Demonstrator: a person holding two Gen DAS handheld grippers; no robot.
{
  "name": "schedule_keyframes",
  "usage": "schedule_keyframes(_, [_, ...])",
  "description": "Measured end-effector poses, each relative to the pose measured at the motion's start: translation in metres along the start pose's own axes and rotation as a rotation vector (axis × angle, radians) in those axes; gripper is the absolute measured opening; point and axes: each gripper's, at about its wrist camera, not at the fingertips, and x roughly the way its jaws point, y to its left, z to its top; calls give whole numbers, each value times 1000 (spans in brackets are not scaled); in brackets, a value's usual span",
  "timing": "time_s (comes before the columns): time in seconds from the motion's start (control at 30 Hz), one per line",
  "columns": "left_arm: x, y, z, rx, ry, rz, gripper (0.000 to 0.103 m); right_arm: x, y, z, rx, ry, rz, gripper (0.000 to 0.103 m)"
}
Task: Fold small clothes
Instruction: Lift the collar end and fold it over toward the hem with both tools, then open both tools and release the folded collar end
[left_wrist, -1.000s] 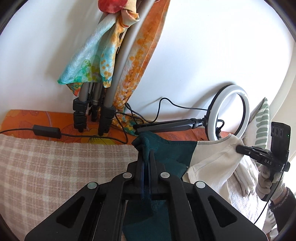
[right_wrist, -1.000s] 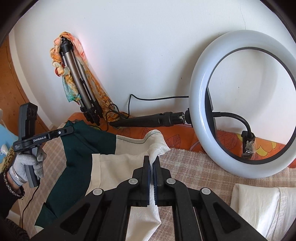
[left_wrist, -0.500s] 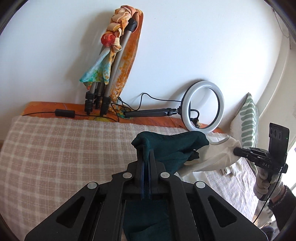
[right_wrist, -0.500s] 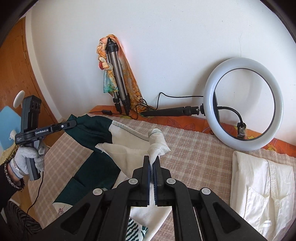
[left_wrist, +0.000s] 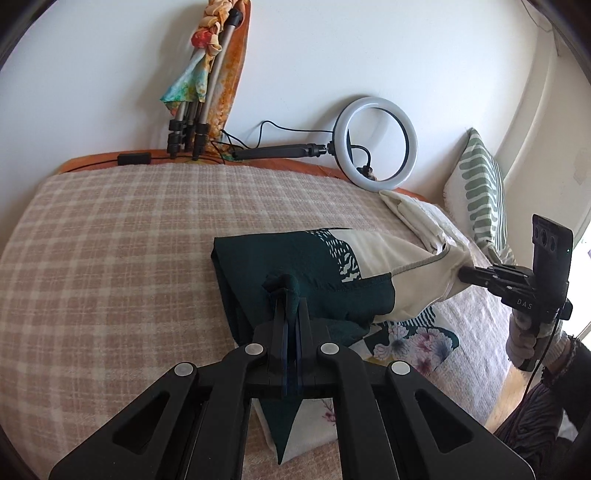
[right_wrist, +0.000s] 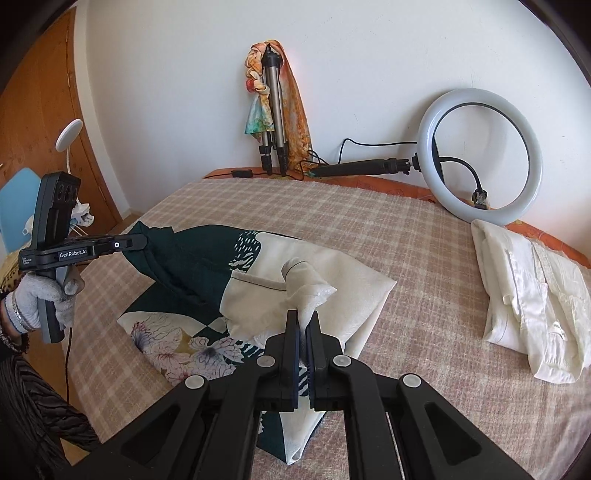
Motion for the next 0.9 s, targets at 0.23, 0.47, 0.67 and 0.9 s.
schedule_keyframes(0.23, [-21,-6,-25,77,32,26,10,-22,4,-30,-72,-38,-63,6])
schedule_keyframes(0.47, [-61,-3,-48,76,20,9,16,-54,2,-55,-54,-51,-25,20])
schedule_keyframes(0.67, [-60,33,-48,-223,8,-57,37,-39,-28,-64,222,26,66,33])
schedule_keyframes(0.9, [-23,64,-51,-528,91,-151,40,-6,-64,-79,539,96,185,47])
